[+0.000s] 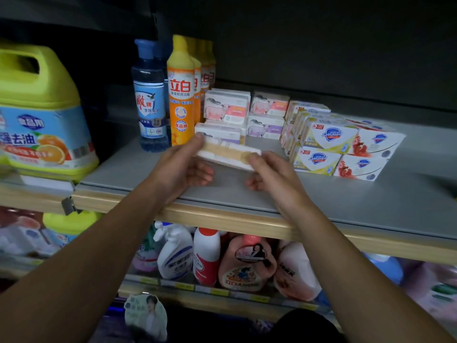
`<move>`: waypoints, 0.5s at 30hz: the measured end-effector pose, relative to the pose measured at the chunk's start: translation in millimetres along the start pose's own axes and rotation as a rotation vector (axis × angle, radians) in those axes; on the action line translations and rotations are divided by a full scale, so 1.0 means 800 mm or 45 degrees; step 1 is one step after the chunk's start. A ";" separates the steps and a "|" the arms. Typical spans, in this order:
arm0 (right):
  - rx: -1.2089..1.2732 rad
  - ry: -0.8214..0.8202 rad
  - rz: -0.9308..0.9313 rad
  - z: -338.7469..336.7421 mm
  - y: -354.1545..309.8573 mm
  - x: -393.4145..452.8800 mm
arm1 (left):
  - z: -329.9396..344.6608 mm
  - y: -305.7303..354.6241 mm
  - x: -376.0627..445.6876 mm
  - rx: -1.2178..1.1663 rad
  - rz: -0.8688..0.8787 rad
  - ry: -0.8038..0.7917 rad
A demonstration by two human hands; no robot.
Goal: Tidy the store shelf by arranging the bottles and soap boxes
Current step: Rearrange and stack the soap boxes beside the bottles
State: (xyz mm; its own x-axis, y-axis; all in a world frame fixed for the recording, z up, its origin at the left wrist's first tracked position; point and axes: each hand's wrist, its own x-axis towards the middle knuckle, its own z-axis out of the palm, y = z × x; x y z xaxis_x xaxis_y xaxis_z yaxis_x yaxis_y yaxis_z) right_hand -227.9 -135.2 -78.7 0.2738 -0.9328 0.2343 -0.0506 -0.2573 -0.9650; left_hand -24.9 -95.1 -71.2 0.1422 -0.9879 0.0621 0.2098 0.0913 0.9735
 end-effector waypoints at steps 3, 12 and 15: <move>-0.043 0.060 0.123 0.000 -0.001 0.004 | 0.003 -0.002 0.001 0.126 0.015 0.030; 0.082 -0.014 0.004 -0.006 0.006 0.004 | 0.005 -0.001 0.000 0.087 0.019 0.023; -0.046 -0.077 -0.096 -0.008 0.009 0.000 | 0.001 -0.004 -0.002 0.078 0.095 -0.029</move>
State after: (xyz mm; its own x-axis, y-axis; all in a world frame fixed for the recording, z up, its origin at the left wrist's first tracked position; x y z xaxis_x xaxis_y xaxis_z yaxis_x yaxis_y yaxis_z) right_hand -234.1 -138.7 -84.5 0.3358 -0.8937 0.2977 -0.0617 -0.3362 -0.9398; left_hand -26.3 -93.6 -74.2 0.1332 -0.9813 0.1392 0.1394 0.1576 0.9776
